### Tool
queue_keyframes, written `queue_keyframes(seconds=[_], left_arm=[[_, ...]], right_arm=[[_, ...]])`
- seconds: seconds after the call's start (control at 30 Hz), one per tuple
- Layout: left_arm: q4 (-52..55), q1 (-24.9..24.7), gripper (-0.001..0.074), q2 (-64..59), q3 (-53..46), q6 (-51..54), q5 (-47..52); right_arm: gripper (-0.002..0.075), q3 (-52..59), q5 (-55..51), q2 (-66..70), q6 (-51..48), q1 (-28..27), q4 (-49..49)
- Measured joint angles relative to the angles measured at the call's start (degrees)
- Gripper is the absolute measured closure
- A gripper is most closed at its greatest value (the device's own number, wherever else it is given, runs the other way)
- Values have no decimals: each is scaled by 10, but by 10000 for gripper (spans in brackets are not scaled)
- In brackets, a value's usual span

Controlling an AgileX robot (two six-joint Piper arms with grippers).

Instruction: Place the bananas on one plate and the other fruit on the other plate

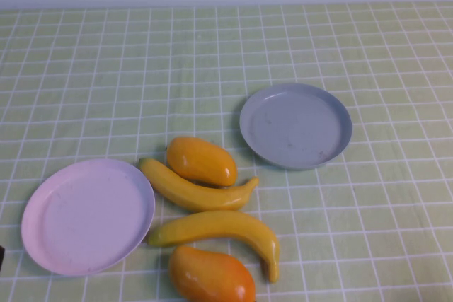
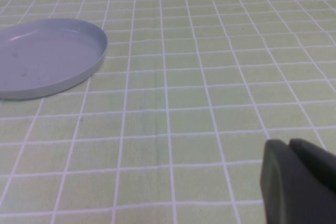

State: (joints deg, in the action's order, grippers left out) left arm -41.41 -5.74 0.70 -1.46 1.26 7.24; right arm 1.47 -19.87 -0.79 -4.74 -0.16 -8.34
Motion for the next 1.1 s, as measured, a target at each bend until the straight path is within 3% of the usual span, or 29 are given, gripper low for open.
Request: queue_keyframes(seconds=[0.13, 0.3, 0.53, 0.67, 0.83, 1.1], left_arm=[[14, 0, 734, -25, 54, 19, 66], [67, 0, 735, -151, 175, 81, 213], [91, 0, 735, -362, 332, 324, 424], [65, -6, 735, -474, 397, 475, 470], [66, -82, 735, -576, 448, 569, 470], [201, -260, 735, -722, 552, 569, 481]], right_arm=[[742, 0, 0, 0, 0, 0, 0], [741, 0, 0, 0, 0, 0, 0], [741, 0, 0, 0, 0, 0, 0], [742, 0, 0, 0, 0, 0, 0], [742, 0, 0, 0, 0, 0, 0], [742, 0, -1, 0, 0, 0, 0]])
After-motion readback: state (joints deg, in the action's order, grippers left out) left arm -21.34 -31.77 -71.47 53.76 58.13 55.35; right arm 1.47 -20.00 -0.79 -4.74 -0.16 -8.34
